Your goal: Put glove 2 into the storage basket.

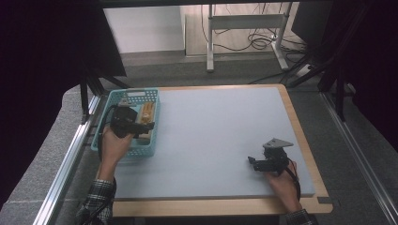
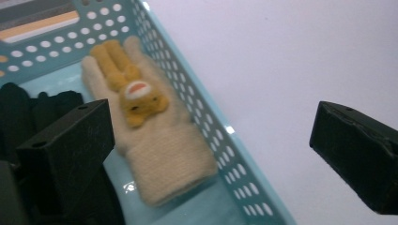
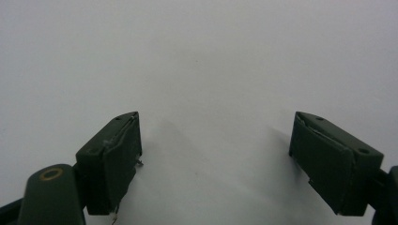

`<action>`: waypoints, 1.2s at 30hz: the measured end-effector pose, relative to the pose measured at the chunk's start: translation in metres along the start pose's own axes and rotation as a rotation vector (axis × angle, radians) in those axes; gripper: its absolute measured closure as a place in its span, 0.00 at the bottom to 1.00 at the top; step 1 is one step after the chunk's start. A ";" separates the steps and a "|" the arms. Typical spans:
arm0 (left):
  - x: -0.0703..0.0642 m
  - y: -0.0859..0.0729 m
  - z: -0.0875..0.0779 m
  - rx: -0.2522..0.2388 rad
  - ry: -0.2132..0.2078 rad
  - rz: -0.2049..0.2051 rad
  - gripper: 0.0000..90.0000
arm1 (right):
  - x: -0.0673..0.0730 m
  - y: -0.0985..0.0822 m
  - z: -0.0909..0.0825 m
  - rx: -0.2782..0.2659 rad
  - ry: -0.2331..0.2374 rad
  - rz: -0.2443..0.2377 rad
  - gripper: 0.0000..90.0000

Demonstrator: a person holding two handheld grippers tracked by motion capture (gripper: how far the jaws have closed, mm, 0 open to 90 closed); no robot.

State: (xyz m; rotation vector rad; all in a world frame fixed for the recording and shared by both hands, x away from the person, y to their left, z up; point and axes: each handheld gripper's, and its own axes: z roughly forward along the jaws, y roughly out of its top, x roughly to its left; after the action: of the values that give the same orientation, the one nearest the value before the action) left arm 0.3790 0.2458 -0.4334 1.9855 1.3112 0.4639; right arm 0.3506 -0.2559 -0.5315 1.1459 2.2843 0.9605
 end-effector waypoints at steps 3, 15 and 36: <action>-0.007 -0.001 0.001 -0.007 -0.013 0.009 0.01 | 0.000 0.000 0.000 0.000 0.000 0.000 0.19; -0.046 -0.005 0.009 -0.029 -0.082 0.069 0.00 | 0.000 0.000 0.000 0.000 -0.001 0.000 0.19; -0.118 -0.040 0.037 -0.052 -0.245 0.175 0.00 | 0.000 0.000 0.000 0.000 0.000 0.000 0.19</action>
State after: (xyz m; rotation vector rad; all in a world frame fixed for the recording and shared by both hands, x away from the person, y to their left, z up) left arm 0.3267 0.1357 -0.4784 2.0495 0.9711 0.3201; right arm 0.3506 -0.2558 -0.5314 1.1455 2.2840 0.9607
